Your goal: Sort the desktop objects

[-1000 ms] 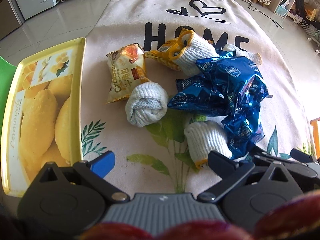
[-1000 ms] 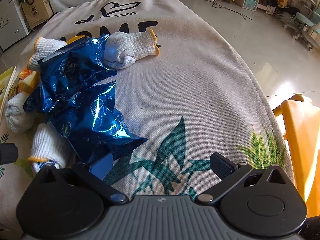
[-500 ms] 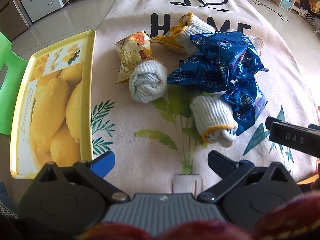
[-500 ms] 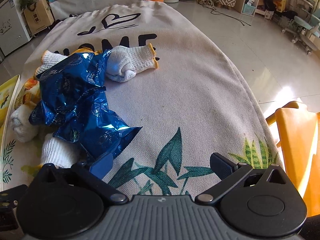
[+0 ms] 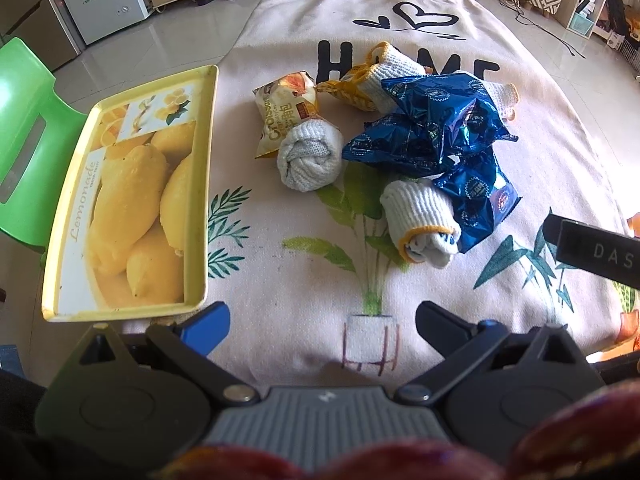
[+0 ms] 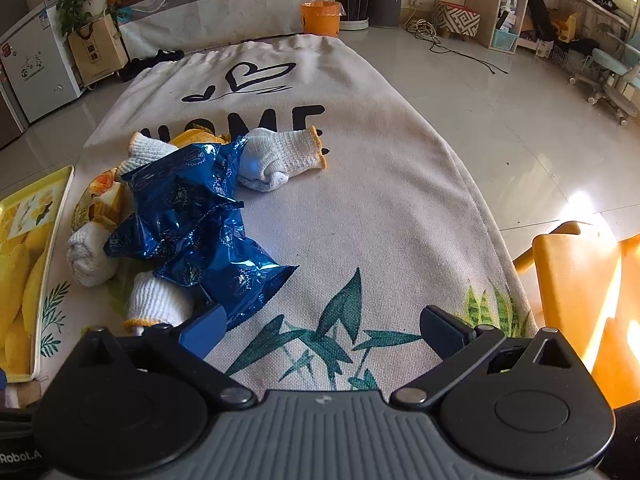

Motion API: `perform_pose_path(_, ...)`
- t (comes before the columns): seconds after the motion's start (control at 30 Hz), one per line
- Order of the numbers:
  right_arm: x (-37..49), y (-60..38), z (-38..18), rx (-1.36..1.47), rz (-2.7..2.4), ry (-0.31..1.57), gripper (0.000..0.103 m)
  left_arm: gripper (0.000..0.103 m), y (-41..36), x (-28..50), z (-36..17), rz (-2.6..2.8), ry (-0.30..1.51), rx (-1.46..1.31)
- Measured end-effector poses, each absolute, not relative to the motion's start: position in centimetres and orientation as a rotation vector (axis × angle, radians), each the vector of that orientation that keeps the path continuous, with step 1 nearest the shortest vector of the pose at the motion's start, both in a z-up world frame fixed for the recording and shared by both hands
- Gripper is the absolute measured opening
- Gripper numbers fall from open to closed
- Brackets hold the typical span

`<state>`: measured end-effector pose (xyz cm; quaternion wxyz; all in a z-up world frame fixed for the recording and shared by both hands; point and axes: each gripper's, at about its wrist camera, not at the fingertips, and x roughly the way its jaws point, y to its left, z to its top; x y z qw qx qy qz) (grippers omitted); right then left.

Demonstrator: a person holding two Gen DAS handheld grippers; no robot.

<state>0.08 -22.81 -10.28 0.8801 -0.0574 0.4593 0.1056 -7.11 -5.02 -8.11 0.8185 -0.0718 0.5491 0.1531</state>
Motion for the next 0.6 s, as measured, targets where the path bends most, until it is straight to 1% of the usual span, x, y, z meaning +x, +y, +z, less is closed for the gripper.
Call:
perform_pose_path(0.17,-1.2,-22.4,-9.3,-0.161,0.256,0.922,0.103,0.103,-5.5,-7.9,-7.6,0.335,1.163,-0.154)
perform_pose_path(0.6,-1.9,-22.6,-9.4,-0.145,0.274,0.977,0.103,0.103,-5.5,-8.7,-7.1,0.371,1.163,-0.157)
